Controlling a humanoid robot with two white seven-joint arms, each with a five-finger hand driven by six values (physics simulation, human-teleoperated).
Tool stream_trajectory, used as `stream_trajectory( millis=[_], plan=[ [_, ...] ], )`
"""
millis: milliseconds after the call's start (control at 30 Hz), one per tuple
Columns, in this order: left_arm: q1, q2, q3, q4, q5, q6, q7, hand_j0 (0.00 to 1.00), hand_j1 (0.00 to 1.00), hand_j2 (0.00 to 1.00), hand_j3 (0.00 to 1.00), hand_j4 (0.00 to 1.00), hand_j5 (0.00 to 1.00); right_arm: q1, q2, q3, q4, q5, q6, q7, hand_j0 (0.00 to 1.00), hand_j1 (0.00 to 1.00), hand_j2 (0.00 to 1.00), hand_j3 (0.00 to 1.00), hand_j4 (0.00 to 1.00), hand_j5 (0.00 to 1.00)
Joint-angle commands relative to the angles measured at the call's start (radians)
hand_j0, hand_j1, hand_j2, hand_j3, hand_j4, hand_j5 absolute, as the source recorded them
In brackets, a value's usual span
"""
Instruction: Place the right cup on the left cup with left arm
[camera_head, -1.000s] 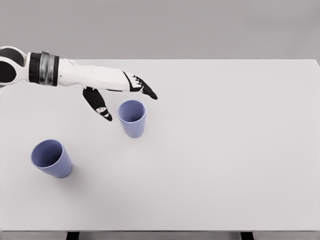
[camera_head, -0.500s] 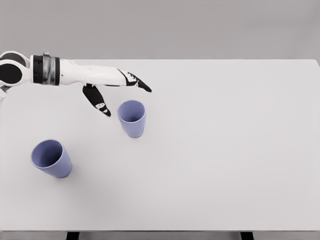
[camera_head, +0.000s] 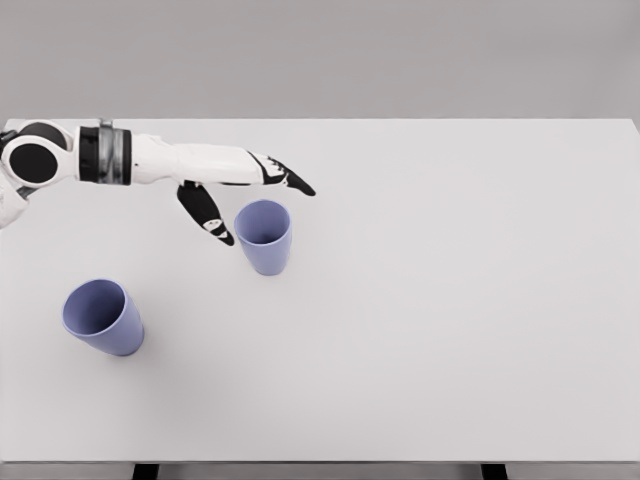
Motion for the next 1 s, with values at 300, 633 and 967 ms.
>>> stream_trajectory(
  millis=[300,633,967],
  plan=[
    [0.035,-0.051,0.007,0.079,-0.038,0.002,0.000,1.00,1.00,1.00,1.00,1.00,1.00,0.000,0.000,0.000,0.000,0.000,0.000,0.000,1.00,1.00,1.00,1.00,1.00,1.00],
    [0.046,-0.065,0.010,0.100,-0.073,0.002,0.000,0.80,0.80,0.80,0.80,0.80,0.80,0.000,0.000,0.000,0.000,0.000,0.000,0.000,1.00,1.00,1.00,1.00,1.00,1.00],
    [0.071,-0.048,0.044,0.065,-0.077,0.002,-0.004,0.50,0.50,0.50,0.50,0.50,0.50,0.000,0.000,0.000,0.000,0.000,0.000,0.000,1.00,1.00,1.00,1.00,1.00,1.00]
  ],
)
